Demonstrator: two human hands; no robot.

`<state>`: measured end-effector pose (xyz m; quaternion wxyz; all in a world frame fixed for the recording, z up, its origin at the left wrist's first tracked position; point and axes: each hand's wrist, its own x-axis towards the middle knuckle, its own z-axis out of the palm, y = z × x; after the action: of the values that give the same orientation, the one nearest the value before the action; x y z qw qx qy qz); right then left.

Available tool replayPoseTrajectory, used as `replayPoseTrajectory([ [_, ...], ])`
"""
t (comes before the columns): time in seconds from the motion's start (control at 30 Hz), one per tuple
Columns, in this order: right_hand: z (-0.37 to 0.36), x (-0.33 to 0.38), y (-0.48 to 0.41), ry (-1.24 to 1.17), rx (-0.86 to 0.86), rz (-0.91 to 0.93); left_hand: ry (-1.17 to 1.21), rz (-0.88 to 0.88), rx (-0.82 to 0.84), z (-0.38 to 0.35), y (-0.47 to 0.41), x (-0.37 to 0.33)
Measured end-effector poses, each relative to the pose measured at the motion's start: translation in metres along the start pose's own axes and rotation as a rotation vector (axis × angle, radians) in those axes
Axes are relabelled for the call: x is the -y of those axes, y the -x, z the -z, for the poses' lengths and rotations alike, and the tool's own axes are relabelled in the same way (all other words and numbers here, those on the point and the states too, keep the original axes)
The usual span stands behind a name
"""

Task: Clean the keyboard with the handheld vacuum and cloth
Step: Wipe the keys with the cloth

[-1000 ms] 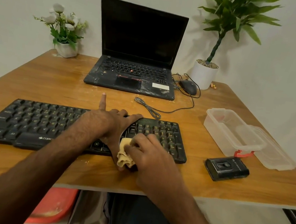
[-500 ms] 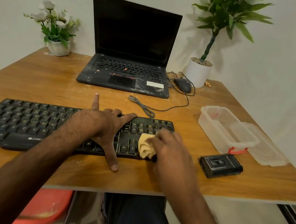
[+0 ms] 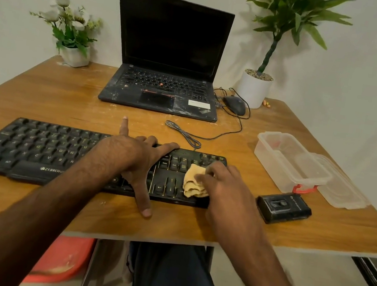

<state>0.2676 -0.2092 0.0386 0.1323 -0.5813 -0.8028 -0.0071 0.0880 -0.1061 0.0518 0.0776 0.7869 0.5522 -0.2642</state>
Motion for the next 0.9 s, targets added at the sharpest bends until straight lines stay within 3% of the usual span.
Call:
replayPoseTrajectory([
  [0.3, -0.003, -0.021, -0.072, 0.081, -0.066, -0.098, -0.003, 0.018, 0.004, 0.000, 0.003, 0.000],
  [0.57, -0.006, -0.007, 0.010, -0.050, -0.054, -0.055, -0.009, 0.007, -0.025, -0.004, 0.000, -0.001],
  [0.73, -0.007, -0.014, -0.050, 0.039, -0.098, -0.140, -0.007, -0.018, -0.041, -0.006, 0.003, 0.002],
  [0.9, 0.002, -0.019, -0.075, 0.014, -0.031, -0.177, 0.010, 0.005, -0.019, -0.003, 0.007, 0.000],
])
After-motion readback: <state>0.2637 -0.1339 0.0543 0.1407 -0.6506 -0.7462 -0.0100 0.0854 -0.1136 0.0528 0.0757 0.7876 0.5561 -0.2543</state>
